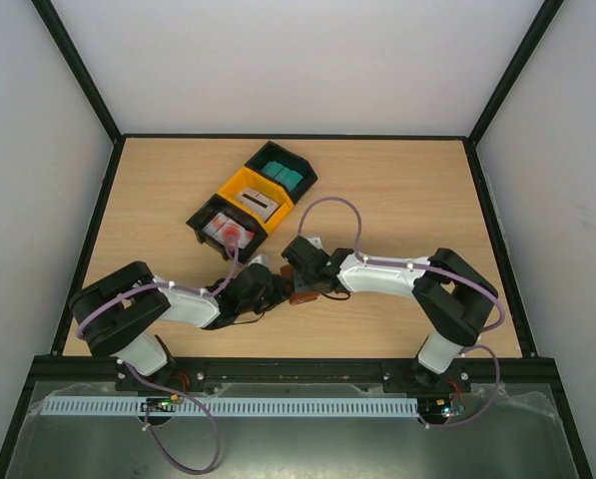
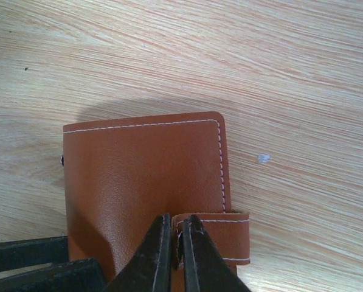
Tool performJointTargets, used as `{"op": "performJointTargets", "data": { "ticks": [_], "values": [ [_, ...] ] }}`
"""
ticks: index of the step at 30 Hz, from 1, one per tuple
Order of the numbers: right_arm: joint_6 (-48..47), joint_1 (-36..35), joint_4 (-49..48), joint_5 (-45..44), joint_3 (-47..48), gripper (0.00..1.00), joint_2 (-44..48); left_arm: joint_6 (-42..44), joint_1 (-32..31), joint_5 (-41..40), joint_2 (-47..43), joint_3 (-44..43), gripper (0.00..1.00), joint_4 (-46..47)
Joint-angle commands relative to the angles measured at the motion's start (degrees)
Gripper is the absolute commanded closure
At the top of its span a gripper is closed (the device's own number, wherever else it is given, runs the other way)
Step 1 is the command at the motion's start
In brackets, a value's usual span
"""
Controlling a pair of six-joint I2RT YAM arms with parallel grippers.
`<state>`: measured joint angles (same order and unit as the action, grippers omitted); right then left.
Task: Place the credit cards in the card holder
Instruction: Close the card holder at the center of the board.
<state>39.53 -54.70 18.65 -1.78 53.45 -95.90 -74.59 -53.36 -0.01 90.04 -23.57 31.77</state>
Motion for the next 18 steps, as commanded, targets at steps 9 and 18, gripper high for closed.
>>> {"op": "performJointTargets", "data": {
  "ticks": [9,18],
  "values": [
    [-0.2,-0.3,-0.4,1.4,-0.3,0.98,-0.7,0.5,-0.8,0.8,4.9,2.4,0.67,-13.8],
    [0.4,-3.0,2.5,-2.6,2.3,0.98,-3.6,0.8,-0.9,1.5,6.2,1.9,0.69,-13.0]
  ]
}}
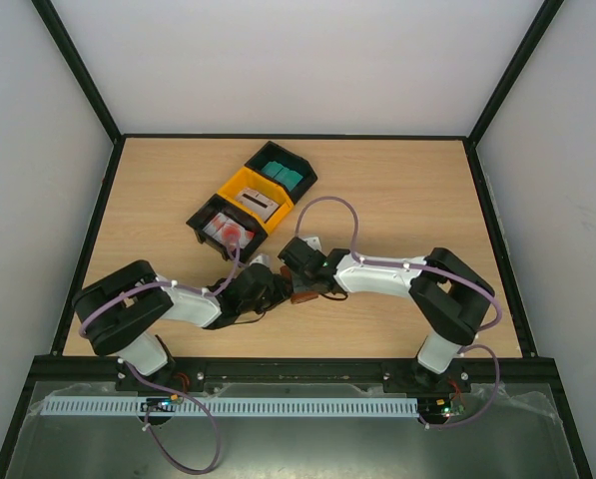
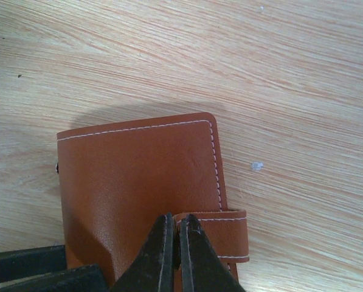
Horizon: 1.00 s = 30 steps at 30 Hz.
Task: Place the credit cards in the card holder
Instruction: Close the card holder at the center of the board.
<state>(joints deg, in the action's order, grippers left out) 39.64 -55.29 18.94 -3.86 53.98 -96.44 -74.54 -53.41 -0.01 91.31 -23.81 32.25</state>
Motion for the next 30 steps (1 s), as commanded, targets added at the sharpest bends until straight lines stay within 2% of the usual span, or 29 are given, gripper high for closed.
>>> {"op": "performJointTargets", "data": {
  "ticks": [1,5,13,19,23,30],
  "values": [
    [0.5,-3.0,2.9,-1.4,2.2,0.98,-3.8,0.6,-0.9,1.4,4.9,2.3,0.69,-13.5],
    [1.8,-4.6,4.5,-3.7,2.8,0.98,-6.2,0.1,-0.9,1.5,4.6,2.7,0.7,-12.9],
    [3.9,-6.3,2.8,-1.2,2.3,0.96,-8.7,-1.9,-0.8,1.7,3.1,3.6,0.72,-11.9],
    [5.2,-6.5,-0.7,3.1,-0.1,0.89,-9.5,-3.5,0.1,2.4,1.1,5.8,0.73,-9.5],
    [6.6,-6.5,-3.3,5.8,-1.9,0.88,-9.7,-4.1,0.5,2.7,-0.2,7.0,0.74,-8.6],
    [7.8,-6.5,-4.5,6.3,-3.1,0.81,-8.4,-4.6,0.9,3.7,-0.1,7.8,0.74,-7.1]
  ]
}}
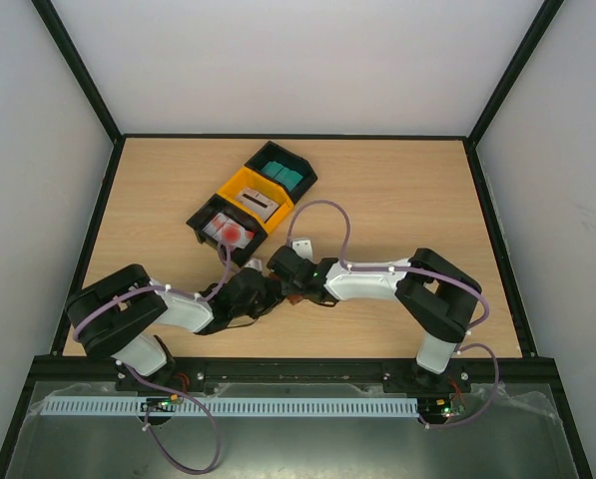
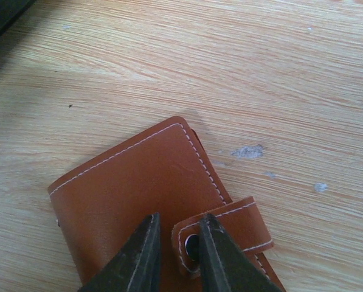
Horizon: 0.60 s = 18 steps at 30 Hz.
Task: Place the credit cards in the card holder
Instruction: Close the card holder at the center of the board.
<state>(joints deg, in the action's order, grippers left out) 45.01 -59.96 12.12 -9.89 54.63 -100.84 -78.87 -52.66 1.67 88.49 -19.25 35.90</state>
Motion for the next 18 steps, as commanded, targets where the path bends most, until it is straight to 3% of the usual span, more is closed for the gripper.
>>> {"op": "performJointTargets", "data": {
  "ticks": [1,7,18],
  "values": [
    [2.4,-1.8,2.2,12.3,-3.7,0.79,-3.3,-0.2,0.2,2.0,2.7,3.3,0.73,-10.8],
    [2.8,-1.5,1.7,12.4,-1.4,0.7,-0.2,-0.2,0.4,1.7,2.4,3.6,0.74,-11.0],
    [7.3,0.0,-2.5,14.3,-5.1,0.69,1.8,-0.2,0.5,1.5,1.9,4.0,0.74,-11.0]
  ]
}}
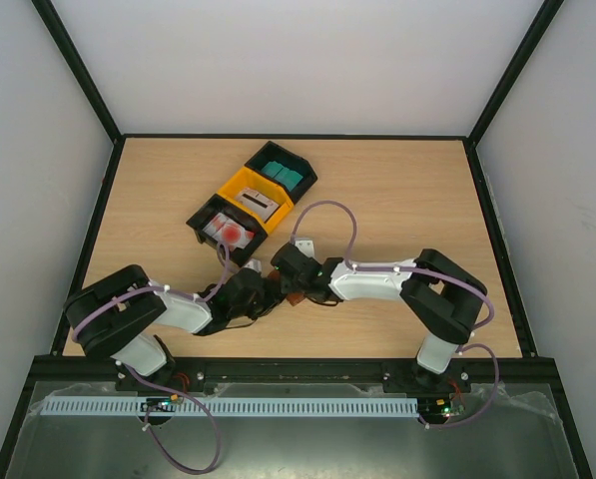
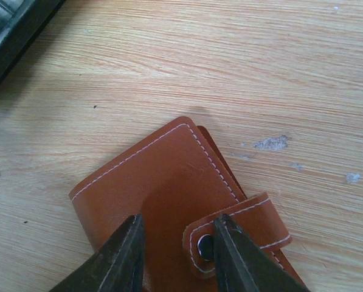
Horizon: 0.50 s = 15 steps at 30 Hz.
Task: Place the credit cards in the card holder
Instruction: Close the card holder at the center of the board.
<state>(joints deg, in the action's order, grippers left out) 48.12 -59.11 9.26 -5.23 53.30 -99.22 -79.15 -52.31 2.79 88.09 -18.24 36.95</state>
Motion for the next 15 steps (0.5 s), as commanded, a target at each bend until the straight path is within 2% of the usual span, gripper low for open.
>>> {"op": "performJointTargets", "data": {
  "ticks": [1,11,15],
  "values": [
    [4.7,-0.7,-0.4,10.0,-4.4,0.7,0.7,0.1,0.2,0.4,2.5,3.0,0.74,-12.0],
    [9.6,1.9,-8.6,14.6,-11.0,0.73,5.1,0.3,0.6,0.9,4.0,2.4,0.74,-11.3],
    [11.3,3.0,-11.8,16.7,-13.5,0.68,5.8,0.3,0.6,1.2,4.7,2.3,0.74,-10.8]
  ]
}}
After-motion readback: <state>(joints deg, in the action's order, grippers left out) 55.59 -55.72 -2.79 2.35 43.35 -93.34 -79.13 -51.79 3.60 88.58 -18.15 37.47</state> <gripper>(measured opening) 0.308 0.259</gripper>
